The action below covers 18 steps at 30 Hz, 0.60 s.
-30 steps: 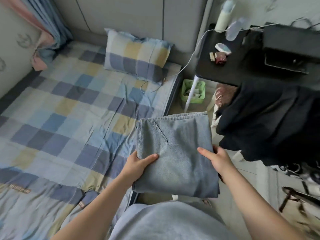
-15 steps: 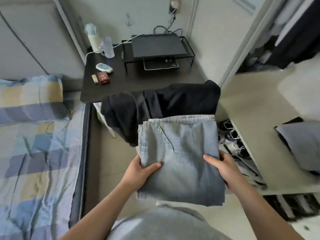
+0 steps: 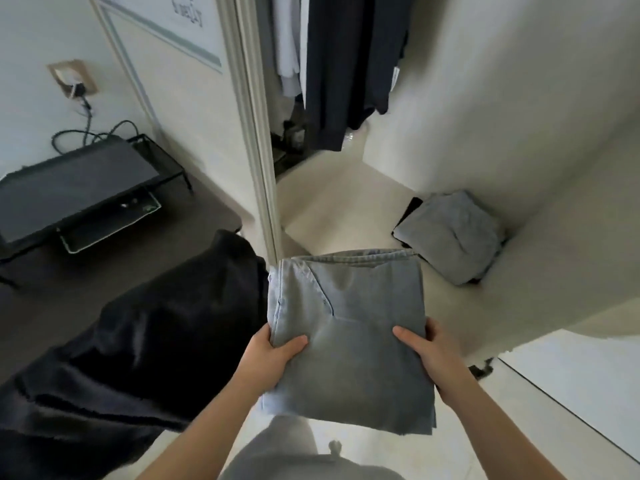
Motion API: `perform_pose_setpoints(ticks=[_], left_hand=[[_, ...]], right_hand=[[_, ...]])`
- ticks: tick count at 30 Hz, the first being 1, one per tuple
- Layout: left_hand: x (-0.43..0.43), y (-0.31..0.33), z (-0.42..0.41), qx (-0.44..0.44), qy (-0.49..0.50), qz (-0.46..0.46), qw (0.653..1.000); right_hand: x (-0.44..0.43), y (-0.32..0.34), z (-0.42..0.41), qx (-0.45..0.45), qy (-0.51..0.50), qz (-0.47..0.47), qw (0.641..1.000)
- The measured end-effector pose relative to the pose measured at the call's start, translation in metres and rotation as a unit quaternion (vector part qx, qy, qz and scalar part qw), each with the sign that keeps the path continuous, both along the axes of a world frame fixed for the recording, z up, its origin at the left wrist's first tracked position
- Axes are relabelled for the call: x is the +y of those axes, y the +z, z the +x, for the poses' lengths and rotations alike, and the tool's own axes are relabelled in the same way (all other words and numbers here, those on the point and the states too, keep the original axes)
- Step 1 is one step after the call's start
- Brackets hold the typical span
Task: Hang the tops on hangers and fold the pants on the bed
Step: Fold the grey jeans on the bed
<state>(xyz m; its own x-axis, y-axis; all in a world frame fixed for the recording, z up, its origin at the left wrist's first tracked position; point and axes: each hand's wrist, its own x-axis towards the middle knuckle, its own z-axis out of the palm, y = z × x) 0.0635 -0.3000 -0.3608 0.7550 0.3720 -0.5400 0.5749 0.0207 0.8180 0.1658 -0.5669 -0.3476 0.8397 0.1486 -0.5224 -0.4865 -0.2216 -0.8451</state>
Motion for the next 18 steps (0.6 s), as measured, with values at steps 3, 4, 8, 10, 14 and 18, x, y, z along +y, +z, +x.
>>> perform_pose_setpoints(ticks=[3,4,8,10,14,18], left_hand=[[0.011,-0.011,0.064,0.010,-0.020,0.012,1.000],[0.016,-0.014,0.088,0.008,-0.027,0.014,1.000],[0.028,-0.021,0.173,0.017,-0.074,0.033,0.997],[0.036,-0.026,0.211,0.030,-0.096,0.042,0.994],[0.055,-0.047,0.288,0.065,-0.148,0.091,0.983],[0.069,-0.073,0.343,0.099,-0.193,0.120,0.969]], right_hand=[[0.010,-0.008,0.035,-0.008,-0.040,0.007,0.999],[0.014,-0.011,0.049,-0.010,-0.056,0.007,0.998],[0.031,-0.022,0.102,-0.022,-0.122,-0.036,0.992],[0.039,-0.033,0.127,-0.016,-0.152,-0.059,0.987],[0.058,-0.057,0.175,0.013,-0.185,-0.066,0.980],[0.069,-0.092,0.209,0.052,-0.194,-0.084,0.976]])
